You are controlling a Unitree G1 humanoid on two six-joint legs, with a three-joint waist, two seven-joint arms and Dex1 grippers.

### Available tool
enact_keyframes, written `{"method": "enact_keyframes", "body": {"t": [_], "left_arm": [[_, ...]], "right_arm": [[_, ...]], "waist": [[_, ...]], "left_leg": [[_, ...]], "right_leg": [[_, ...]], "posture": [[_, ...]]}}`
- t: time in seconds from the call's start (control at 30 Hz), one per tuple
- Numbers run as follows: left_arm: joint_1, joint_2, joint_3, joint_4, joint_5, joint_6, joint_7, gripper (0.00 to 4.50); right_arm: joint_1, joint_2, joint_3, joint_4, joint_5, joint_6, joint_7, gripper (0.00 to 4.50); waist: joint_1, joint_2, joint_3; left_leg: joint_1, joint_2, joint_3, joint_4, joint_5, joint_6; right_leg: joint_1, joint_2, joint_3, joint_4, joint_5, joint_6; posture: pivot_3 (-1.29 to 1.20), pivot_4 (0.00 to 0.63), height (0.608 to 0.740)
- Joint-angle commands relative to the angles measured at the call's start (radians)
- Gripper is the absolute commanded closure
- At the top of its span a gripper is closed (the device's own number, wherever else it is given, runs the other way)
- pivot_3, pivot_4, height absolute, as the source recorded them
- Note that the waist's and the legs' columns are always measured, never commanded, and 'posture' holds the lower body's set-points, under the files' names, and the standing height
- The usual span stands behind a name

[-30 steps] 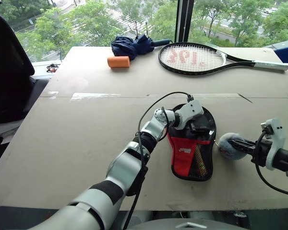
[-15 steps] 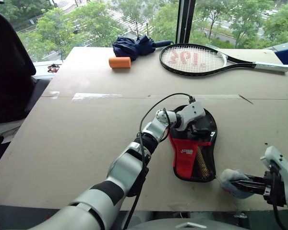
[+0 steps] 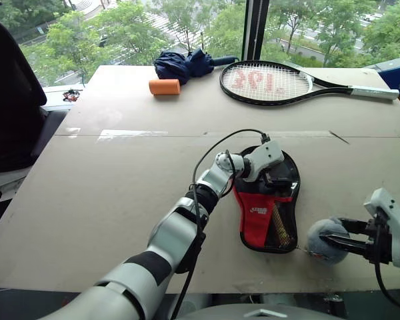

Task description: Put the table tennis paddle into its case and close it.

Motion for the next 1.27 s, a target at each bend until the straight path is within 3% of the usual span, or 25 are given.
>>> {"method": "enact_keyframes", "body": {"t": [0.03, 0.07, 0.27, 0.5, 0.7, 0.87, 0.93, 1.1, 1.27], "left_arm": [[0.029, 0.027, -0.013, 0.034, 0.017, 0.034, 0.004, 0.35], [0.029, 0.029, -0.01, 0.026, 0.013, 0.035, 0.003, 0.35], [0.043, 0.077, 0.044, -0.1, -0.059, 0.042, -0.015, 0.35], [0.145, 0.246, 0.153, -0.438, -0.235, 0.113, -0.158, 0.35], [0.389, 0.498, 0.257, -0.869, -0.43, 0.34, -0.284, 0.35], [0.684, 0.661, 0.335, -1.08, -0.468, 0.423, -0.258, 0.35], [0.803, 0.693, 0.368, -1.149, -0.478, 0.421, -0.236, 0.35], [1.03, 0.701, 0.411, -1.307, -0.493, 0.407, -0.163, 0.35], [1.119, 0.702, 0.415, -1.359, -0.476, 0.384, -0.109, 0.35]], "right_arm": [[-0.089, -0.011, -0.099, 0.087, -0.007, -0.055, -0.013, 0.31], [-0.118, -0.011, -0.114, 0.112, -0.004, -0.054, -0.023, 0.08], [-0.238, 0.022, -0.141, 0.222, -0.012, -0.074, -0.088, 0.08], [-0.166, 0.102, -0.072, 0.368, -0.206, -0.422, 0.026, 0.08], [-0.196, 0.124, -0.003, 0.57, -0.316, -0.705, 0.176, 0.08], [-0.243, 0.101, 0.057, 0.809, -0.39, -0.896, 0.309, 0.08], [-0.255, 0.086, 0.067, 0.865, -0.36, -0.893, 0.398, 0.08], [-0.293, 0.071, 0.079, 0.943, -0.364, -0.926, 0.466, 0.08], [-0.32, 0.074, 0.083, 0.991, -0.371, -0.975, 0.484, 0.08]], "waist": [[0.001, 0.0, 0.0], [0.001, 0.0, 0.0], [-0.003, 0.001, 0.0], [-0.003, 0.003, 0.002], [-0.026, 0.011, 0.004], [-0.028, 0.016, 0.005], [-0.025, 0.019, 0.007], [-0.01, 0.025, 0.011], [0.0, 0.027, 0.011]], "left_leg": [[0.0, 0.0, 0.0, 0.0, 0.0, 0.0], [0.0, 0.0, 0.0, 0.0, 0.0, 0.0], [0.0, 0.0, 0.0, -0.001, 0.001, -0.001], [-0.004, 0.0, 0.0, -0.001, 0.001, -0.002], [-0.002, 0.0, 0.001, -0.002, 0.001, -0.002], [-0.001, 0.001, 0.001, -0.003, 0.001, -0.002], [0.0, 0.001, 0.001, -0.003, 0.001, -0.002], [0.0, 0.001, 0.001, -0.003, 0.001, -0.002], [0.0, 0.001, 0.001, -0.004, 0.001, -0.002]], "right_leg": [[0.0, 0.0, 0.0, 0.0, 0.0, 0.0], [0.0, 0.0, 0.0, 0.0, 0.0, 0.0], [-0.001, 0.0, 0.001, 0.0, 0.0, 0.0], [-0.004, 0.0, 0.001, -0.001, 0.0, 0.0], [-0.004, 0.0, 0.002, 0.0, 0.0, 0.0], [-0.004, 0.001, 0.003, -0.001, 0.0, -0.001], [-0.003, 0.001, 0.003, -0.002, 0.0, -0.001], [-0.002, 0.0, 0.002, -0.005, 0.001, -0.002], [-0.002, 0.0, 0.002, -0.005, 0.001, -0.002]], "posture": [[0.0, 0.15, 0.726], [0.0, 0.15, 0.726], [0.0, 0.15, 0.726], [0.0, 0.15, 0.726], [0.0, 0.15, 0.726], [0.0, 0.15, 0.726], [0.0, 0.15, 0.726], [0.0, 0.15, 0.726], [0.0, 0.15, 0.726]]}}
